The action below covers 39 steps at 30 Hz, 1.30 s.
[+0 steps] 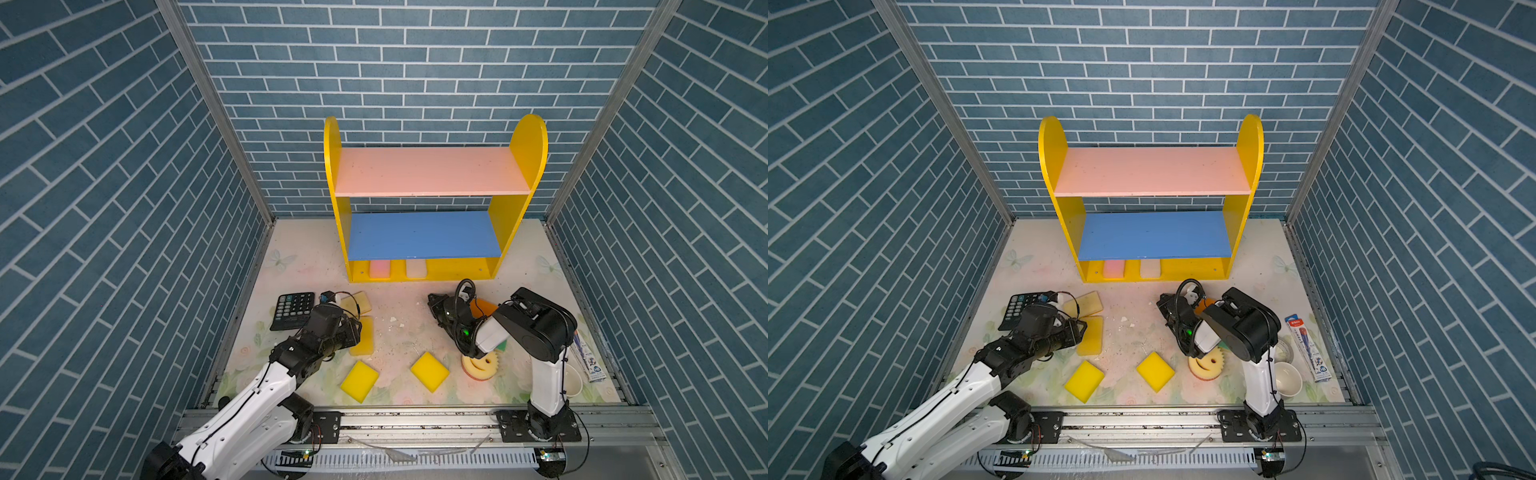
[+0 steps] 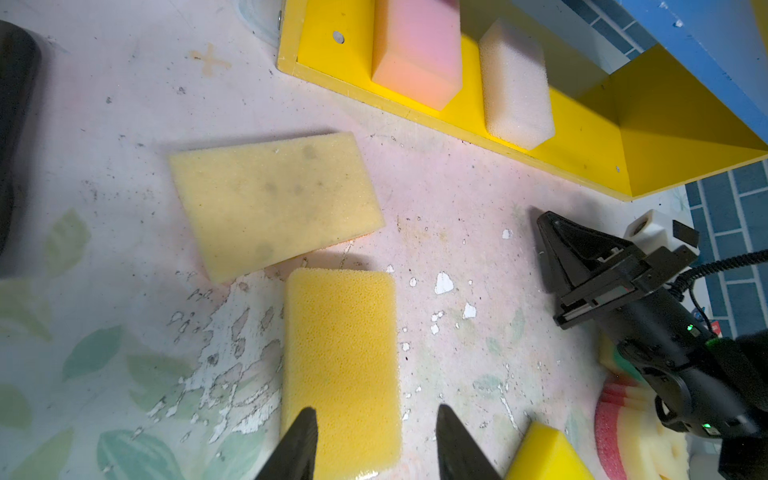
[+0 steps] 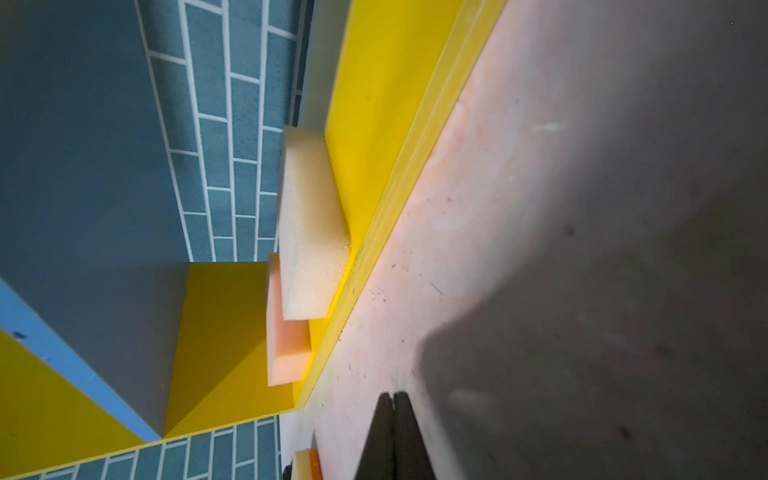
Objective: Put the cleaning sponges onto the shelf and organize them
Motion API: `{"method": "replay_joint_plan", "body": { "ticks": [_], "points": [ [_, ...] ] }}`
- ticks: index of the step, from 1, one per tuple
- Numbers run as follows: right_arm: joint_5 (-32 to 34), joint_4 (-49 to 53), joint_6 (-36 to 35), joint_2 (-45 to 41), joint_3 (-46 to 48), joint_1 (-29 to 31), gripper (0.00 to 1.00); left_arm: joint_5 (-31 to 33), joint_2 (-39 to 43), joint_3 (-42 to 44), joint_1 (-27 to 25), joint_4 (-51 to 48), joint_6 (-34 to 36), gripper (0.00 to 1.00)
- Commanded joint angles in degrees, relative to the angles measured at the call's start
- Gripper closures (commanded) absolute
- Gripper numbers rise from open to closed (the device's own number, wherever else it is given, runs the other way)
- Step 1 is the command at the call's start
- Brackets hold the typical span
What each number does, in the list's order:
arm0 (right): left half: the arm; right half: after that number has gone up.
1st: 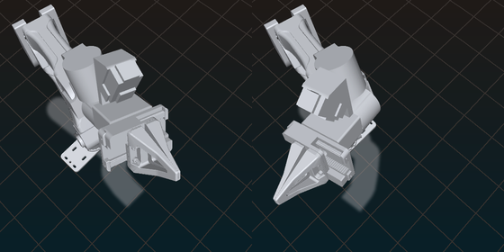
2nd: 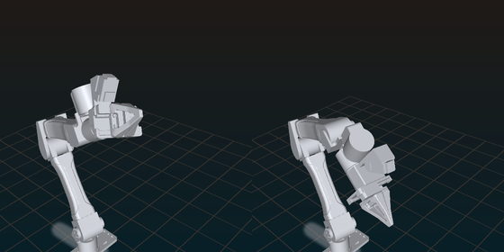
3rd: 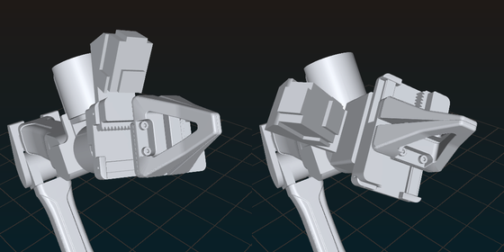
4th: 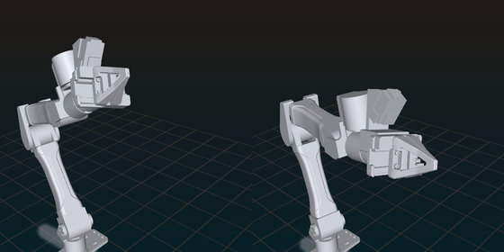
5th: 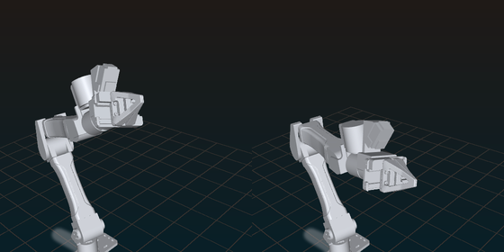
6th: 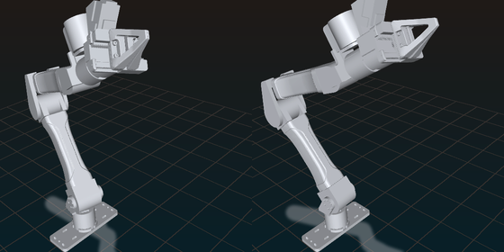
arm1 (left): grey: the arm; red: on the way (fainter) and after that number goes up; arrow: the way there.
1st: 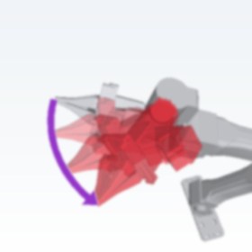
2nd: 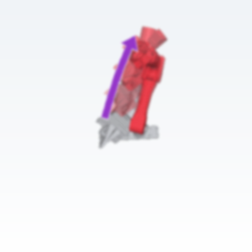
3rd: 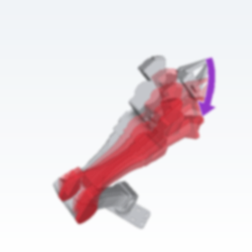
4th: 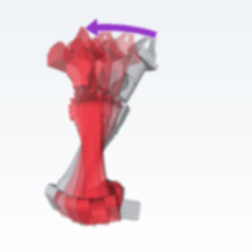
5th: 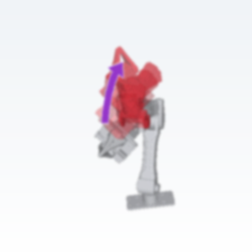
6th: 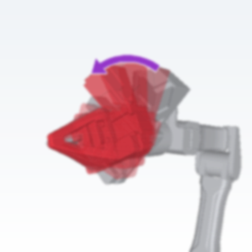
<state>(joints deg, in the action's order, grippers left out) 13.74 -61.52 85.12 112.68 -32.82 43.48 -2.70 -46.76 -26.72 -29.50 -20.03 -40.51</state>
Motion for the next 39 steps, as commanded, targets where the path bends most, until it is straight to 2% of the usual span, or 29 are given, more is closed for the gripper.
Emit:
{"method": "replay_joint_plan", "body": {
  "ticks": [1,12,36,39],
  "points": [
    [0.8,7.8,-3.8,-1.0,1.2,-1.3,1.00,-0.5,-1.1,-1.4,0.3,1.7,0.0,0.52],
    [-3.0,8.5,-4.1,1.2,-0.8,-1.8,1.00,-0.3,-2.5,-2.0,0.5,2.0,-0.2,0.49],
    [-3.3,11.3,-4.0,1.7,-0.9,-1.9,1.00,-0.5,-4.1,-2.5,0.6,2.7,0.7,0.49],
    [-5.1,13.2,-5.6,1.7,-3.1,-2.4,1.00,-0.6,-3.9,-2.9,0.7,2.5,0.9,0.56]
  ]
}}
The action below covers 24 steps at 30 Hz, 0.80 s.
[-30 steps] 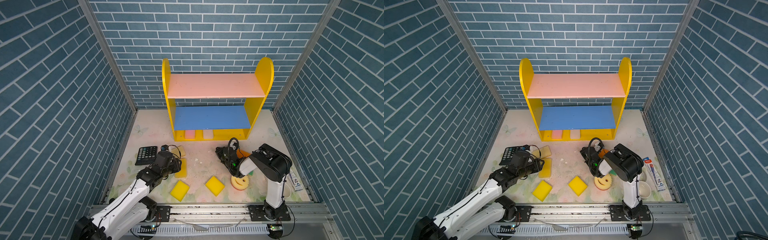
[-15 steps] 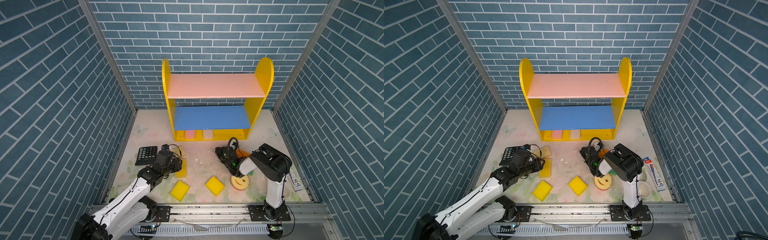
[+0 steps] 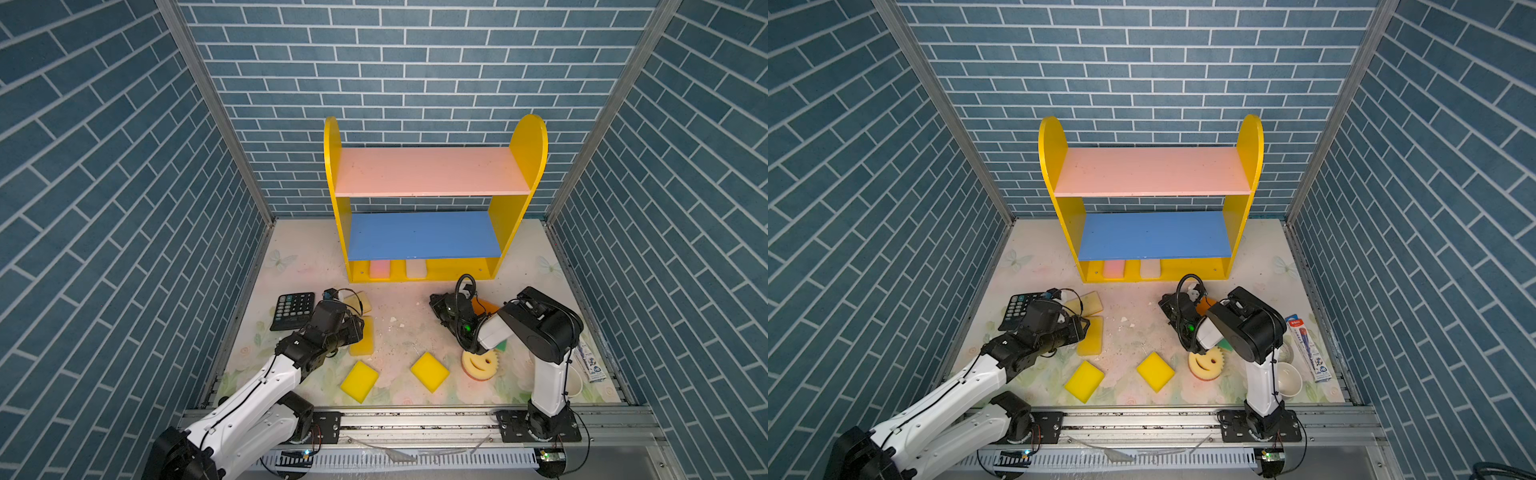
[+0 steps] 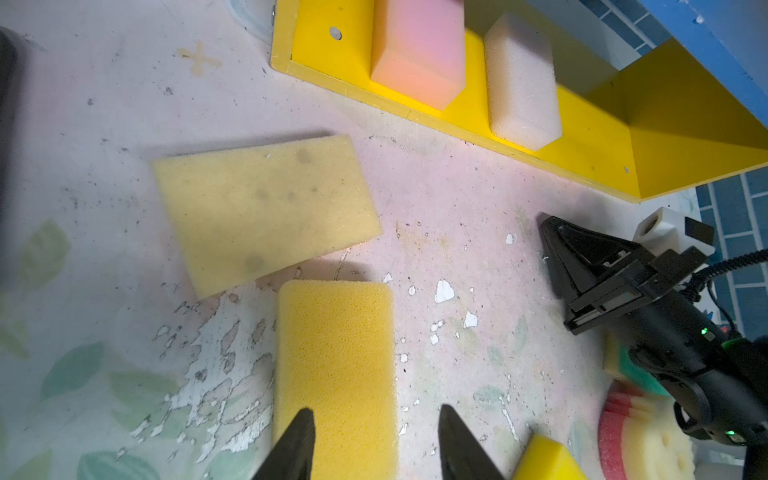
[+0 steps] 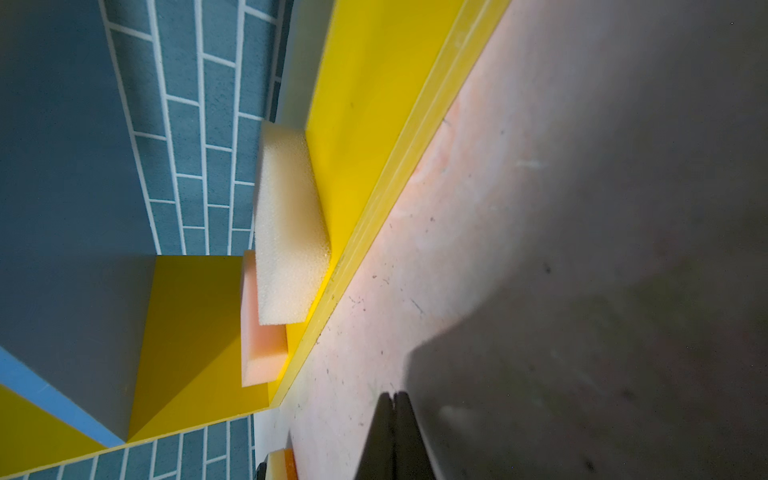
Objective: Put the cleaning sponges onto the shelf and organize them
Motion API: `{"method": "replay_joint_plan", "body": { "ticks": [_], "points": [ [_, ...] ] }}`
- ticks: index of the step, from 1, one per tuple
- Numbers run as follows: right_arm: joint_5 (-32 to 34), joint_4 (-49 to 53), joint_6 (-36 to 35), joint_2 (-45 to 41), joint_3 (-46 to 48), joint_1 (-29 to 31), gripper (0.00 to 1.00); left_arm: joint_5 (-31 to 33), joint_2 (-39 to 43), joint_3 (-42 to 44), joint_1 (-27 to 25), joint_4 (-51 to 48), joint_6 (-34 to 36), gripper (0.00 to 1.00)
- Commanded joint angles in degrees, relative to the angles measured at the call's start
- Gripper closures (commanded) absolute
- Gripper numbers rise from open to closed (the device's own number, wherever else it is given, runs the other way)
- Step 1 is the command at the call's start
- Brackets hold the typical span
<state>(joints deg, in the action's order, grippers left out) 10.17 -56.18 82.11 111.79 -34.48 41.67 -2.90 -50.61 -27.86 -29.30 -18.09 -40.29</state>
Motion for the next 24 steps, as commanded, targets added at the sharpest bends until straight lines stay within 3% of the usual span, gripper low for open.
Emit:
{"method": "replay_joint_plan", "body": {
  "ticks": [1,6,16,24],
  "points": [
    [-2.4,9.3,-3.3,2.3,-2.7,-1.0,1.00,-0.4,0.1,-1.7,0.5,0.6,0.7,0.56],
    [-3.6,13.1,-7.2,1.2,-6.2,-1.0,1.00,0.0,0.4,-1.7,0.5,0.2,0.5,0.53],
    [-5.3,-3.4,-7.2,9.3,-6.2,-0.1,1.00,-0.5,0.3,-0.9,0.6,1.1,0.0,0.53],
    [-1.8,-8.4,-2.9,17.4,-8.8,1.2,1.00,-0.6,1.0,-0.6,0.6,0.2,-0.1,0.53]
  ]
}}
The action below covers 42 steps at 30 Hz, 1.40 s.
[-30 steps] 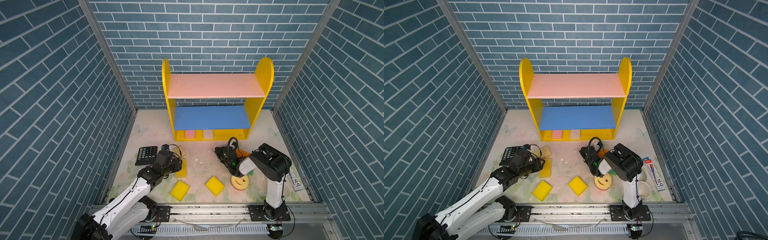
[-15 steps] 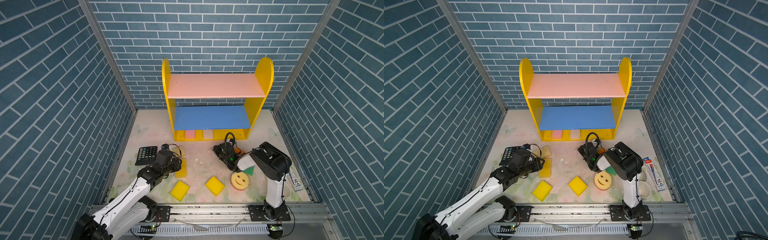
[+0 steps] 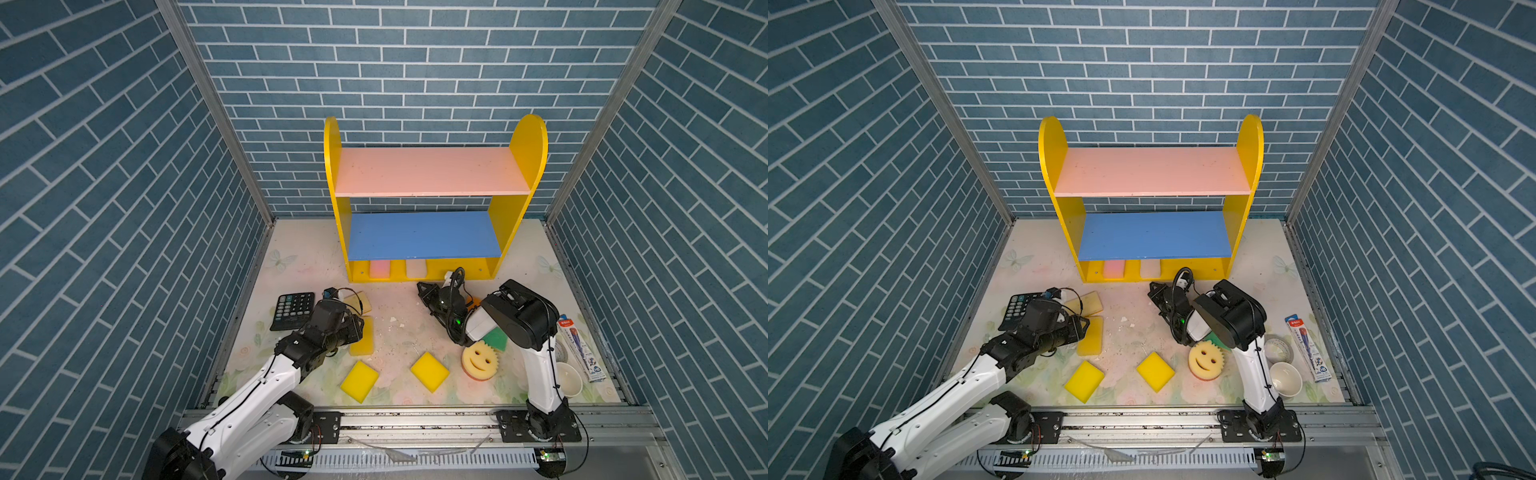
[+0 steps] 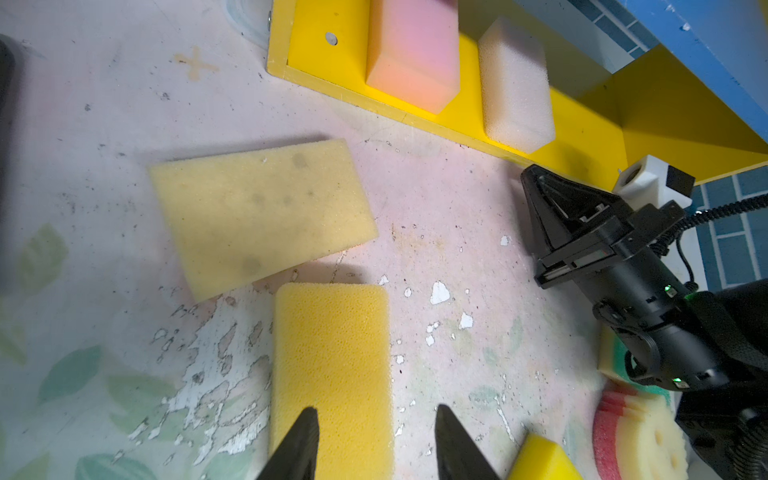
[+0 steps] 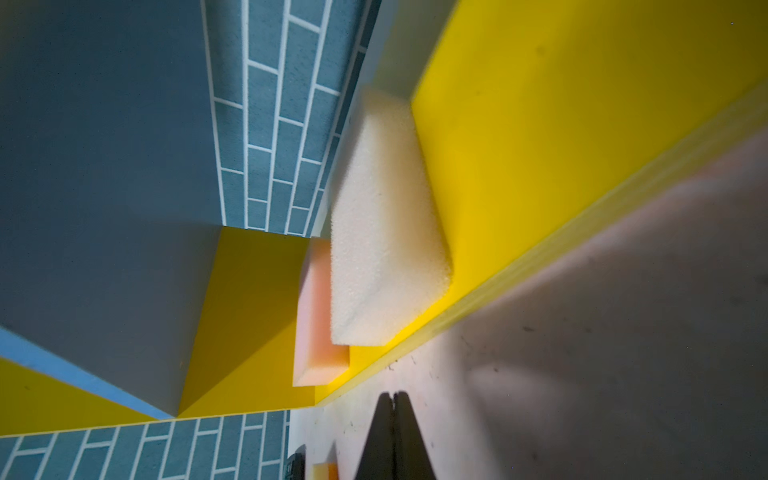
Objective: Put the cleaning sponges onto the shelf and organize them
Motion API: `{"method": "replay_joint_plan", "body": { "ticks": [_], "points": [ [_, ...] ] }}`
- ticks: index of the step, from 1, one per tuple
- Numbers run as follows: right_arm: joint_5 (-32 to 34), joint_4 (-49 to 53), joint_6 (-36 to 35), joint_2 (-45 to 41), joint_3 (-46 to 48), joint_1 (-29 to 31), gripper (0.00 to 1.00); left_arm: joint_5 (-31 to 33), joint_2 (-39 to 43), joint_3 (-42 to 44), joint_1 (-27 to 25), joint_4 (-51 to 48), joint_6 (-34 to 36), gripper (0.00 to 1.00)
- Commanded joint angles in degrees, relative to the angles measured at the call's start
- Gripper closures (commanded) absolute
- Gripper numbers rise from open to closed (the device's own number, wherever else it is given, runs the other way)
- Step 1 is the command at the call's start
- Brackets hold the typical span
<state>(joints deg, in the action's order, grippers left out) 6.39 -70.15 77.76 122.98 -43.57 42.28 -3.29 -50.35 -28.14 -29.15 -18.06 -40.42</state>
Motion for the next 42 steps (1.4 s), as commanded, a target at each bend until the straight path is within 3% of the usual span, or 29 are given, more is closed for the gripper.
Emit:
{"method": "replay_joint_plan", "body": {
  "ticks": [1,42],
  "points": [
    [2.4,5.5,1.6,6.5,0.0,0.6,1.00,-0.2,1.0,-0.4,0.3,0.0,0.1,0.53],
    [6.9,9.7,2.5,11.3,-5.1,1.7,1.00,-0.5,2.4,0.6,0.3,-0.7,-0.4,0.53]
  ]
}}
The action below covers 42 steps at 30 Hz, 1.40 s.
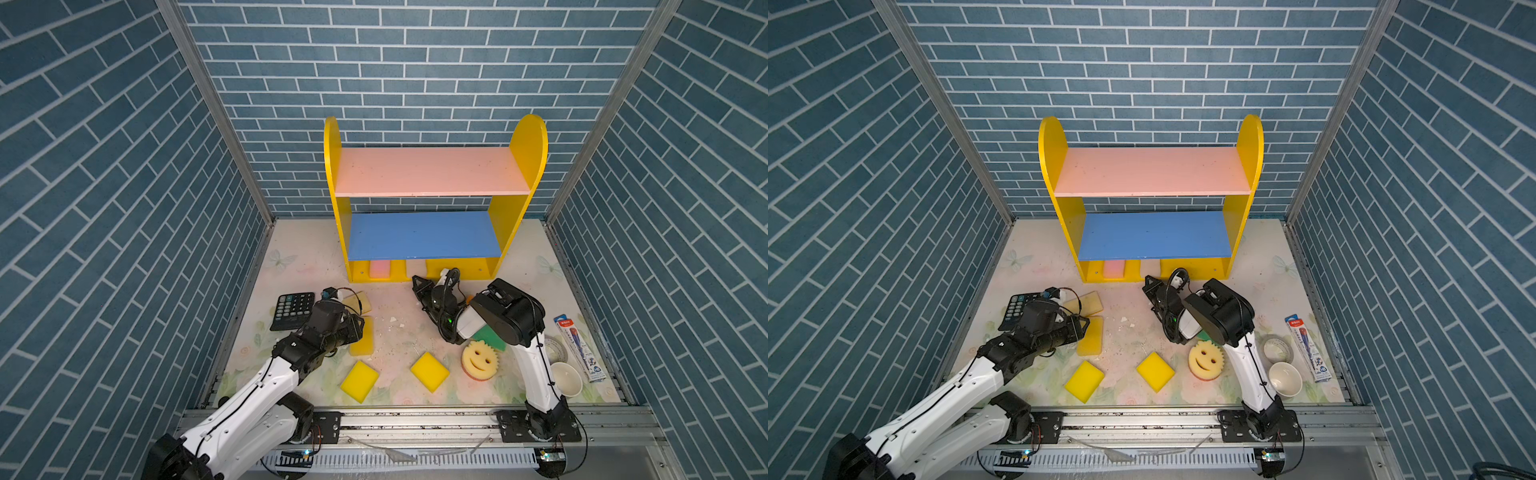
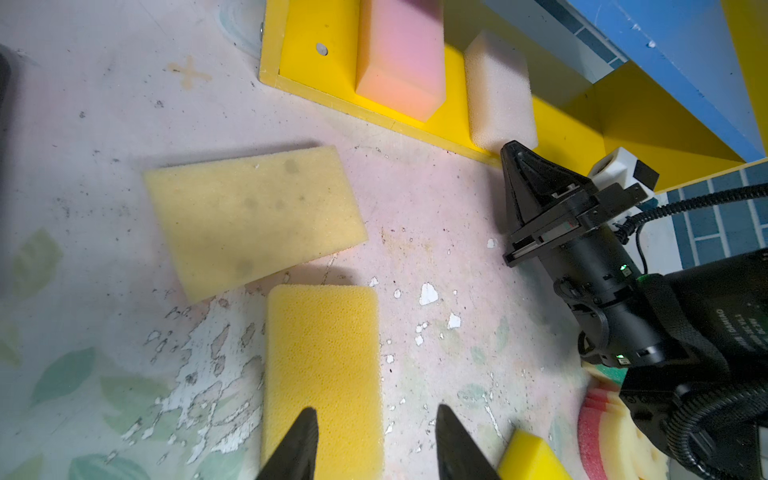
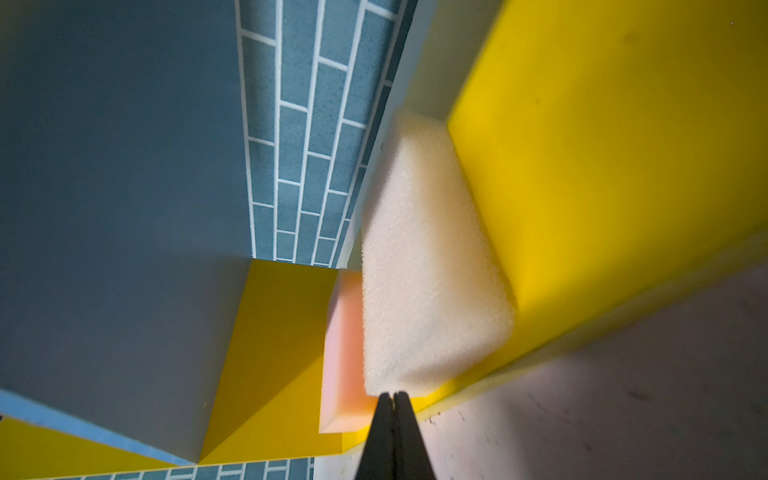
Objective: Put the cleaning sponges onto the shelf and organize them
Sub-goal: 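Swing the right gripper away from the shelf toward the sponges on the table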
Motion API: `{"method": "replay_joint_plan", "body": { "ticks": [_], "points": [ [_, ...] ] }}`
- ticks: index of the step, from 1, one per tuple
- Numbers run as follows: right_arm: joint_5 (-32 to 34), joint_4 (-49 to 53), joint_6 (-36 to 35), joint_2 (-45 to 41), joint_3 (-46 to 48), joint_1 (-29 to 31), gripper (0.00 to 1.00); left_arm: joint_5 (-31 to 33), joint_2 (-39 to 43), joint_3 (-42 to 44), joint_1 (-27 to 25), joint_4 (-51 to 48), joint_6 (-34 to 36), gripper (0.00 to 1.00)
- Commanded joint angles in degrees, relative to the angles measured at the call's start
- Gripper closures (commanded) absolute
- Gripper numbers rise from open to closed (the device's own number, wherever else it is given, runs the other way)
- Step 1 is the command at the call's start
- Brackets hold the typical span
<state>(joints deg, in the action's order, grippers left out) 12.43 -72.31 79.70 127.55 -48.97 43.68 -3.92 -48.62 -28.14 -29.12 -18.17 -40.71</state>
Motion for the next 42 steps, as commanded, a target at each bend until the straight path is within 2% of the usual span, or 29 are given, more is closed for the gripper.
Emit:
{"method": "replay_joint_plan", "body": {
  "ticks": [1,14,24,34,42],
  "points": [
    [0.9,11.9,0.5,6.7,0.4,0.4,1.00,0.2,0.7,0.7,0.3,-0.6,-0.2,0.53],
    [1.8,14.0,0.4,7.0,-1.3,0.4,1.00,0.1,1.1,0.7,0.4,-0.8,-0.1,0.53],
    [1.3,13.6,0.7,6.0,0.8,0.5,1.00,0.3,1.5,0.3,0.3,-1.3,0.0,0.53],
    [3.4,12.0,-0.1,-4.1,11.9,0.6,1.00,0.8,3.4,-1.0,0.4,-3.3,0.9,0.52],
    [-0.2,15.4,-2.8,-11.8,15.8,0.9,1.00,2.6,5.4,-3.0,0.5,-6.7,2.4,0.52]
  ]
}}
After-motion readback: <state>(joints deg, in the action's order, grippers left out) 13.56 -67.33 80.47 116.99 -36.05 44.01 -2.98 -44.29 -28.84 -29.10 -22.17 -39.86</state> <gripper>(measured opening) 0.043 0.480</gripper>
